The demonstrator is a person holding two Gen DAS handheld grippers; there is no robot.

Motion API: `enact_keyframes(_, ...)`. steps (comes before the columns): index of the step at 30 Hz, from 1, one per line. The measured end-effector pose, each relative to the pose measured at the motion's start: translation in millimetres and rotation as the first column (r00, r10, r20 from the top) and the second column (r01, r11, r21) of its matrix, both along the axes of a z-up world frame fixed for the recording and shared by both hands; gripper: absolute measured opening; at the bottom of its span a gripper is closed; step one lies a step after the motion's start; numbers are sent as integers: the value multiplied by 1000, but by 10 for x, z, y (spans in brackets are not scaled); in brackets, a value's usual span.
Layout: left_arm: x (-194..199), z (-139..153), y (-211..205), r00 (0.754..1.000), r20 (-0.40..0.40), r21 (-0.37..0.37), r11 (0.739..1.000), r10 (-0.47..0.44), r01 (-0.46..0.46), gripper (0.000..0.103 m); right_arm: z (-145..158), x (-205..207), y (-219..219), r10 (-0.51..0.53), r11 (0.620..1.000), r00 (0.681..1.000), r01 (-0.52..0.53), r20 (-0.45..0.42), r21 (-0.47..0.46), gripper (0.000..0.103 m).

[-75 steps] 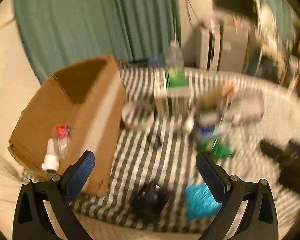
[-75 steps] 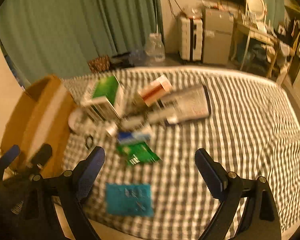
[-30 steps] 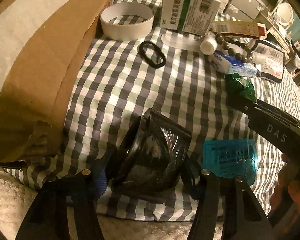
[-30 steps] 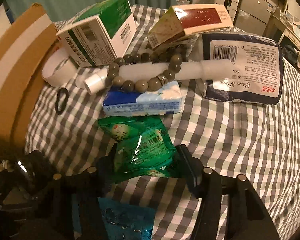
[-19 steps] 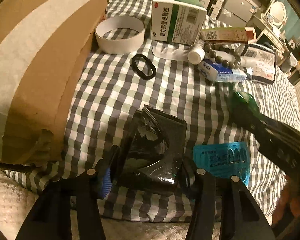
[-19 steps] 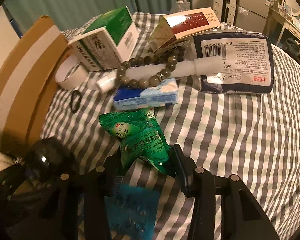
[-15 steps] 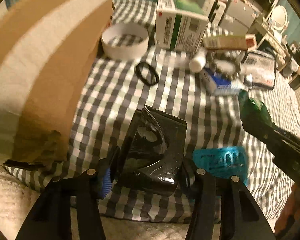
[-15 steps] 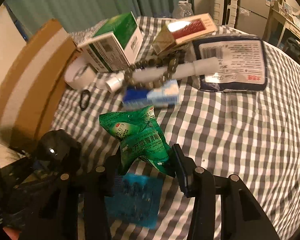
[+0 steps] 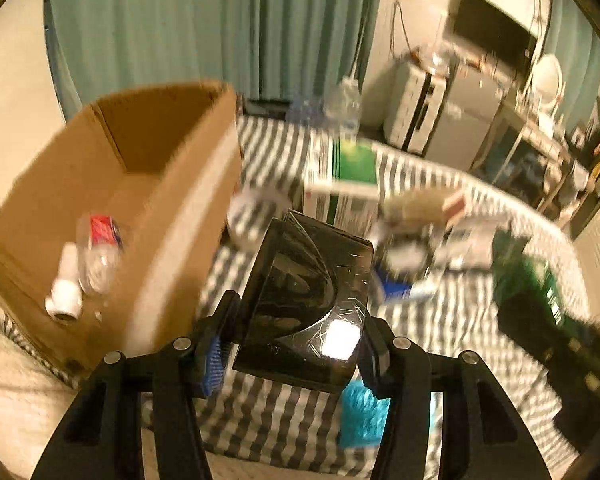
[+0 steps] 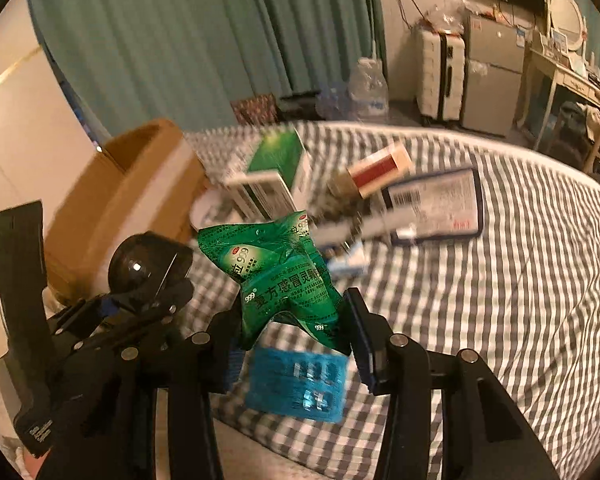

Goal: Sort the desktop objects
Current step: 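Carry the black item and green packet into the cardboard box and release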

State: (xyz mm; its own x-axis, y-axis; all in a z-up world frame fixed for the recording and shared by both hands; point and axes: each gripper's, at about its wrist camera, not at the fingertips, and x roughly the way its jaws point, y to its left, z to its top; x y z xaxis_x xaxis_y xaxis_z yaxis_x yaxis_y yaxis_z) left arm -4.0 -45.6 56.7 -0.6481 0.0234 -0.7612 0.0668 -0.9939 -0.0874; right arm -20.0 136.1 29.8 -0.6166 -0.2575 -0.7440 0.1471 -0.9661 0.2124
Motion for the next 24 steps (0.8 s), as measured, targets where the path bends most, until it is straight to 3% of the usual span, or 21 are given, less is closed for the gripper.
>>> enact_keyframes(6, -339, 270, -453, 990, -77, 56, 992, 121, -117, 54, 309, -167, -380, 82, 996, 996, -83, -41, -25, 44)
enact_keyframes(10, -290, 426, -1036, 957, -113, 62, 964, 266, -260, 54, 408, -420, -878, 184, 980, 982, -187, -47, -70, 45)
enact_keyframes(17, -269, 262, -1687, 898, -91, 53, 903, 430, -426, 54, 352, -808, -1863, 337, 936, 941, -339, -32, -98, 45)
enact_keyframes(19, -286, 158, -1830, 893, -69, 86, 894, 446, -440, 55, 323, -895, -2045, 362, 927, 932, -362, -22, -101, 45)
enact_keyframes(24, -321, 16, -1905, 892, -48, 82, 892, 449, -444, 55, 255, -1073, -2398, 399, 916, 917, -399, -3, -47, 45)
